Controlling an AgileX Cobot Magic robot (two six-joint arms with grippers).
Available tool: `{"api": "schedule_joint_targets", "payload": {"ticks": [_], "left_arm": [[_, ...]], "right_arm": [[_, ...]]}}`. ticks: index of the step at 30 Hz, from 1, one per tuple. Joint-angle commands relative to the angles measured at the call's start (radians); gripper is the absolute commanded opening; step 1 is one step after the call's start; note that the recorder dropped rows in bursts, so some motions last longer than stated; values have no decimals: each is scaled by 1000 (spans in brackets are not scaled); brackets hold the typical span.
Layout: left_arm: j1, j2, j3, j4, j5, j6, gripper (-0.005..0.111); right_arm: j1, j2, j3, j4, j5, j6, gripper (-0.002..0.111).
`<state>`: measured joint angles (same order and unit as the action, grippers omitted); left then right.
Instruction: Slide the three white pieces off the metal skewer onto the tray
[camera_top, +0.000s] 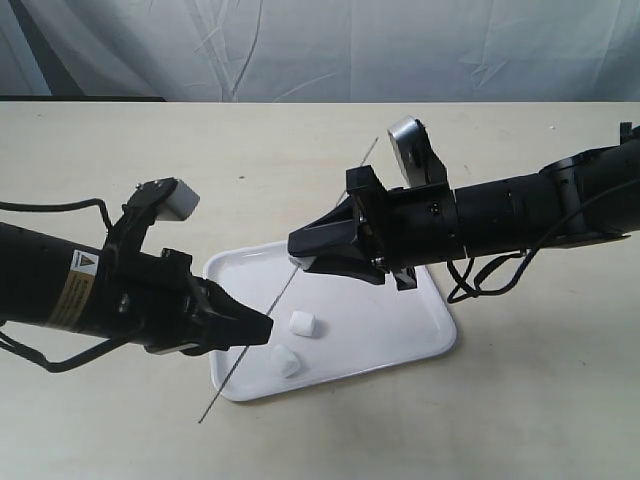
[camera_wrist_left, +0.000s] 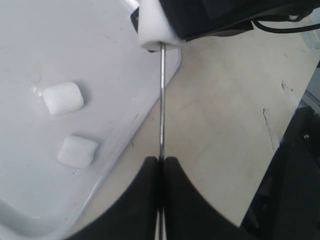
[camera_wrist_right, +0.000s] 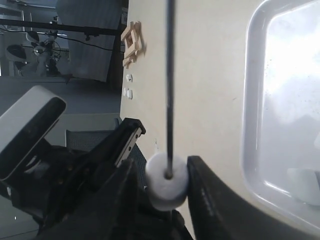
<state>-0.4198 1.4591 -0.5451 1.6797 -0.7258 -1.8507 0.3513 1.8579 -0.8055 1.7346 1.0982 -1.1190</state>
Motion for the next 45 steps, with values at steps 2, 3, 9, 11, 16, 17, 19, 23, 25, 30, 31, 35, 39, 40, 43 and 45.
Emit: {"api": "schedule_joint_targets", "payload": {"ticks": [2, 3, 9, 11, 16, 17, 19, 23, 25, 30, 31, 35, 39, 40, 43, 45], "left_arm": [[-1, 1, -3, -14, 14, 5, 0], [-1, 1, -3, -14, 14, 9, 0], [-1, 1, -3, -21, 14, 20, 0], [-1, 1, -3, -23, 14, 20, 0], [-1, 1, -3, -21, 14, 20, 0], [-1, 1, -3, -17, 12, 20, 0], [-1, 1, -3, 16, 5, 8, 0], [-1, -6, 19, 60, -2, -26, 0], [-1, -22, 40, 61, 0, -26, 0], [-1, -82, 84, 61, 23, -29, 0], [-1, -99, 93, 63, 18, -34, 0], [-1, -153, 145, 65, -3, -76, 0], [-1, -205, 223, 65, 43, -80, 0], [-1, -225, 228, 65, 71, -80, 0], [-1, -247, 223, 34, 137, -68, 0], [-1, -247, 201, 37, 176, -68, 0]], "right_arm": [[0, 2, 2, 10, 9, -13, 32], [0, 2, 2, 10, 9, -13, 32], [0, 2, 2, 10, -3, -13, 22], [0, 2, 2, 10, -8, -13, 19], [0, 2, 2, 10, -10, -13, 19], [0, 2, 2, 10, -9, -13, 19], [-2, 2, 2, 10, -11, -13, 19], [-2, 2, -19, 10, -44, -13, 19], [-2, 2, -38, 10, -57, -11, 19], [-2, 2, -81, 10, -99, -6, 19], [-2, 2, -92, 10, -108, -3, 19], [-2, 2, -138, 10, -157, 19, 19], [-2, 2, -194, 10, -178, 42, 19], [-2, 2, -198, 10, -178, 49, 19], [-2, 2, -196, -28, -193, 91, 20], [-2, 2, -196, -73, -175, 103, 38]]}}
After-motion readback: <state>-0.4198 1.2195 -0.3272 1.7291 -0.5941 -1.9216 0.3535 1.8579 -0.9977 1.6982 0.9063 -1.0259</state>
